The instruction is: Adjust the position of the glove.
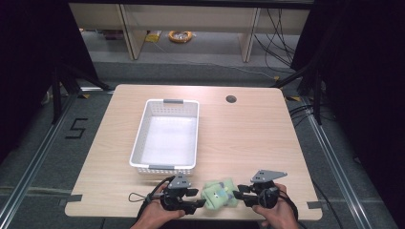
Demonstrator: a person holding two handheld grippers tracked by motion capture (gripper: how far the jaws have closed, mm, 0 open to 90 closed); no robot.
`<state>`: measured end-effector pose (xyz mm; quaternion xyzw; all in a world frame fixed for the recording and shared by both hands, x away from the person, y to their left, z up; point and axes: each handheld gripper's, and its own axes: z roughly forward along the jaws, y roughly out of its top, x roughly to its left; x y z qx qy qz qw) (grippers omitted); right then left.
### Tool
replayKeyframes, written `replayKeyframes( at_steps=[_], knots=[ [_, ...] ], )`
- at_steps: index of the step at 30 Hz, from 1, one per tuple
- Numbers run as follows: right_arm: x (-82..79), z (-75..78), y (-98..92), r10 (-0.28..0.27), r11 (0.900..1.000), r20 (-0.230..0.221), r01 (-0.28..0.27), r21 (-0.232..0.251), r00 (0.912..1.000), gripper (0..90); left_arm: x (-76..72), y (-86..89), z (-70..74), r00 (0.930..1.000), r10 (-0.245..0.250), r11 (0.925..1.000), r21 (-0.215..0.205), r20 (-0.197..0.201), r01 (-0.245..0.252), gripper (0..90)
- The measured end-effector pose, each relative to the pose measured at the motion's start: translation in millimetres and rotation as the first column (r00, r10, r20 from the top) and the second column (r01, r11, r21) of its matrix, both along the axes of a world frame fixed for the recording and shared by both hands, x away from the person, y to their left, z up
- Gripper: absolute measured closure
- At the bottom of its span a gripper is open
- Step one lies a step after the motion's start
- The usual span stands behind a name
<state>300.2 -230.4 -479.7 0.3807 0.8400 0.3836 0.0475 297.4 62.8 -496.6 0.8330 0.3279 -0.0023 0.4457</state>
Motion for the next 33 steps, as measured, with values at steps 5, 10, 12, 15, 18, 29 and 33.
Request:
replayKeyframes(
  at_steps=[5,10,12,15,18,29,33],
  knots=[
    [6.2,-9.8,7.3,0.024,1.000,-0.031,-0.024,-0.018,0.9992,74.7,5.3,-7.4,-2.0,0.9992,-0.027,0.9996,0.002,-0.031,0.027,60.6],
    [2.5,-7.4,7.7,0.029,0.999,-0.026,-0.030,-0.029,0.9992,85.6,6.8,-9.5,1.7,0.9999,-0.012,0.9998,0.016,0.001,0.012,78.6],
    [2.2,-4.6,4.4,0.049,0.999,-0.005,-0.049,-0.016,0.9988,85.9,8.9,-6.8,5.2,0.9999,-0.011,0.9999,0.009,0.012,0.011,80.4],
    [0.2,-2.5,3.3,0.051,0.999,-0.019,-0.051,0.020,0.9985,86.0,11.0,-4.3,9.2,1.0000,0.001,0.9998,-0.017,-0.009,-0.001,81.3],
    [-9.6,6.3,1.7,0.040,0.997,-0.023,-0.039,0.068,0.9989,86.1,17.1,-1.8,17.6,1.0000,0.000,0.9995,-0.032,-0.004,0.000,81.7],
    [-30.7,-2.5,0.5,0.018,0.997,-0.073,-0.012,0.074,0.9972,86.2,34.6,-17.0,10.8,0.9955,-0.016,0.9995,-0.029,-0.093,0.014,81.2],
    [-26.7,-13.2,0.5,0.028,0.999,-0.071,-0.025,0.040,0.9971,85.7,36.4,-14.4,6.3,0.9952,-0.002,1.0000,-0.002,-0.098,0.002,80.1]
  ],
)
